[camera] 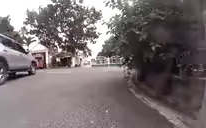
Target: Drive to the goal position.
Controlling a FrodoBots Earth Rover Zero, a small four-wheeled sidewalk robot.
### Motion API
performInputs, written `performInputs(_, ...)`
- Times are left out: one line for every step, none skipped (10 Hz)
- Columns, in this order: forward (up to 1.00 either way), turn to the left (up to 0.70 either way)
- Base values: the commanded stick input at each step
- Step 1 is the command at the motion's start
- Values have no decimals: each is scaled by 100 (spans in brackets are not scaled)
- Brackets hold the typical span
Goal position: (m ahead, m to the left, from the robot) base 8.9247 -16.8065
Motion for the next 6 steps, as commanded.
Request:
performInputs(70,0)
performInputs(70,0)
performInputs(70,0)
performInputs(70,0)
performInputs(70,0)
performInputs(70,0)
